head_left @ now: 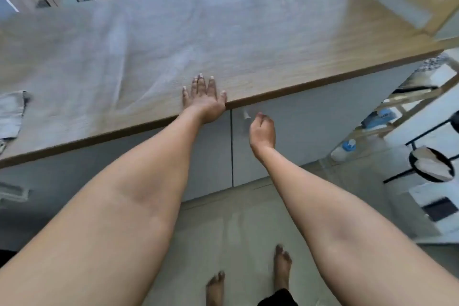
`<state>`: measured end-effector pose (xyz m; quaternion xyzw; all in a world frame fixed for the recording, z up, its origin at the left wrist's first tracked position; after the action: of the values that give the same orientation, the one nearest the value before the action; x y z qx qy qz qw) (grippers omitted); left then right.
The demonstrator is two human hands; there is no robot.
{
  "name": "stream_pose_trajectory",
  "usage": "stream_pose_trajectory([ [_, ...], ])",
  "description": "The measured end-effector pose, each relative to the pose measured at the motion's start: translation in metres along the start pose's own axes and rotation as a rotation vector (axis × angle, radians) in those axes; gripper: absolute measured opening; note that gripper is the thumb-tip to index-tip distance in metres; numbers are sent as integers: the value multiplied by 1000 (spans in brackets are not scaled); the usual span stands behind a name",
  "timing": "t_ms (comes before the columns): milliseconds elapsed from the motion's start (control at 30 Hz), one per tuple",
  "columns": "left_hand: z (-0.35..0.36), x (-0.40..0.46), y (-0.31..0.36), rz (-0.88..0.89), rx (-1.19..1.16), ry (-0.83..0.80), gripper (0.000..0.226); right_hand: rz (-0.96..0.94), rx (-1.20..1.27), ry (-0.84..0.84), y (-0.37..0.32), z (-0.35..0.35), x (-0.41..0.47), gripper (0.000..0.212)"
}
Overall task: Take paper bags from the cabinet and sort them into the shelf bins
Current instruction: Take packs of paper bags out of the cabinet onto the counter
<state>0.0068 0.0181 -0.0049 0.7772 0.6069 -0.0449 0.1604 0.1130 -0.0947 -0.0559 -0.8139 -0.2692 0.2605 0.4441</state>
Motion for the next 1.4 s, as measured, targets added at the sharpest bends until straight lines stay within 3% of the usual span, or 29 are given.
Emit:
stream_pose_trajectory([
  [133, -1, -2, 0, 75, 41, -34, 65, 122, 113, -42, -12, 20, -10, 44],
  [300, 0, 2, -4, 123, 52, -40, 66, 157, 10, -88, 1, 11, -22, 47],
  [600, 3, -1, -14, 283, 136, -26, 63, 243, -318, 113, 40, -63, -96, 85],
  [800, 24, -45, 20, 257, 169, 76, 67, 352, -549, 263, 83, -132, -146, 64],
  [933, 28, -59, 42, 216, 140, 70, 72, 355, -616, 456, 102, -173, -175, 44],
  [1033, 26, -60, 48, 196, 133, 58, 74, 337, -720, 439, 116, -189, -186, 59],
  [1167, 27, -60, 50, 213, 144, 58, 75, 480, -766, 428, 135, -216, -193, 79],
  [1400, 35, -74, 50, 217, 176, 131, 75, 625, -806, 410, 156, -254, -189, 81],
])
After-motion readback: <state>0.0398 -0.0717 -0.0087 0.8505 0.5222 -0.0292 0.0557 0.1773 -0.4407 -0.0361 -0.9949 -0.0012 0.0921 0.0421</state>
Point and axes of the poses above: each hand's wrist, its own x-axis towards the middle knuckle, its own z-axis out of the palm, y = z × x, the point moved 2 cm from there along x, towards the middle knuckle, and after that the axes turned 5 degrees about -z, right-handed, at the moved point
